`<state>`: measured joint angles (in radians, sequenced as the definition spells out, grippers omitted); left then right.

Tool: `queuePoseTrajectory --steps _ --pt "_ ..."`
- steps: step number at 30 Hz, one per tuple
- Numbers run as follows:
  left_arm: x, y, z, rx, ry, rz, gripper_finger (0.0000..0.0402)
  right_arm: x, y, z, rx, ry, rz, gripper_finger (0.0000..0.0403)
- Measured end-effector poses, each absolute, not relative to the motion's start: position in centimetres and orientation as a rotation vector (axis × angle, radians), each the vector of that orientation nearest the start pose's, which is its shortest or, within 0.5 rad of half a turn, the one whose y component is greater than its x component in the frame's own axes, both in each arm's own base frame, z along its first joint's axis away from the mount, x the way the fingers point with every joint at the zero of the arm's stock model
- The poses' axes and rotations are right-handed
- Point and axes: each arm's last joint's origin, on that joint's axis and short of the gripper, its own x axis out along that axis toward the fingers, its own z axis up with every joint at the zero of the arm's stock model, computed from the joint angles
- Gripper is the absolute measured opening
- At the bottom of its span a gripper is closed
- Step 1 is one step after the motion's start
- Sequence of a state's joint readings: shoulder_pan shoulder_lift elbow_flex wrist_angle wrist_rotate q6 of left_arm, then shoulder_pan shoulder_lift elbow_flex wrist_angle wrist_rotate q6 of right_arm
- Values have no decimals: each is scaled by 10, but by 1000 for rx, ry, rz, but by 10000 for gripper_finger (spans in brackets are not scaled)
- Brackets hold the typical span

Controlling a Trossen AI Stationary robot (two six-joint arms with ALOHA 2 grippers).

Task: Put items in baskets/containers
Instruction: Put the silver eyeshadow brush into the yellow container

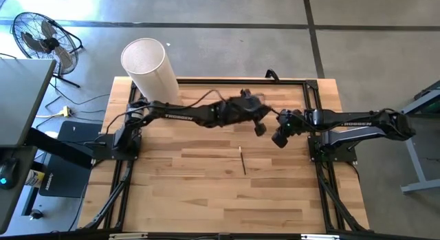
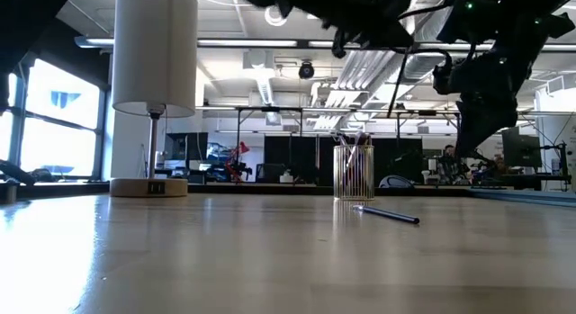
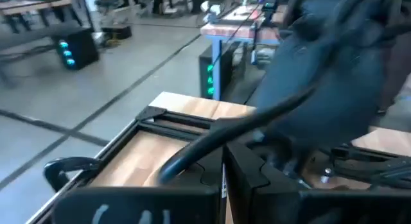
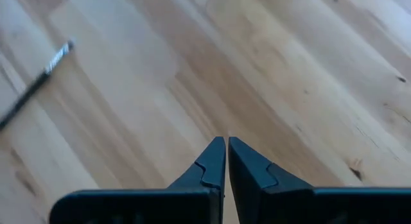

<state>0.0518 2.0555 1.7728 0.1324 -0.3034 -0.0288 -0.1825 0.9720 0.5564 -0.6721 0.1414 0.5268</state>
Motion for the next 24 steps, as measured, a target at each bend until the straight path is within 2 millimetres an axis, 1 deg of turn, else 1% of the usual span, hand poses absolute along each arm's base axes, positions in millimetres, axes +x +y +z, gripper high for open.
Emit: queuePoseTrajectory --steps 1,3,6,7,9,11,14,16,19,24 --pt "485 40 308 -18 108 329 0 161 -34 193 506 971 -589 14" --pt "481 51 300 -35 -26 282 0 161 -35 196 529 925 -621 13" --pt "469 62 279 -53 -204 251 0 159 -36 201 552 858 -663 12" --pt "463 66 273 -46 -265 255 0 159 -36 203 550 836 -671 11" --pt "451 75 268 -4 -383 282 0 158 -36 207 545 796 -680 9" --pt "441 86 266 37 -439 339 0 157 -36 209 552 765 -695 7" --pt "437 102 254 90 -378 403 0 157 -37 212 571 721 -729 5" --pt "436 110 251 108 -346 417 0 158 -38 213 574 704 -726 5" --pt "435 121 248 112 -294 438 0 160 -38 214 589 673 -724 4" --pt "434 138 232 88 -125 469 0 159 -39 215 620 644 -772 3"
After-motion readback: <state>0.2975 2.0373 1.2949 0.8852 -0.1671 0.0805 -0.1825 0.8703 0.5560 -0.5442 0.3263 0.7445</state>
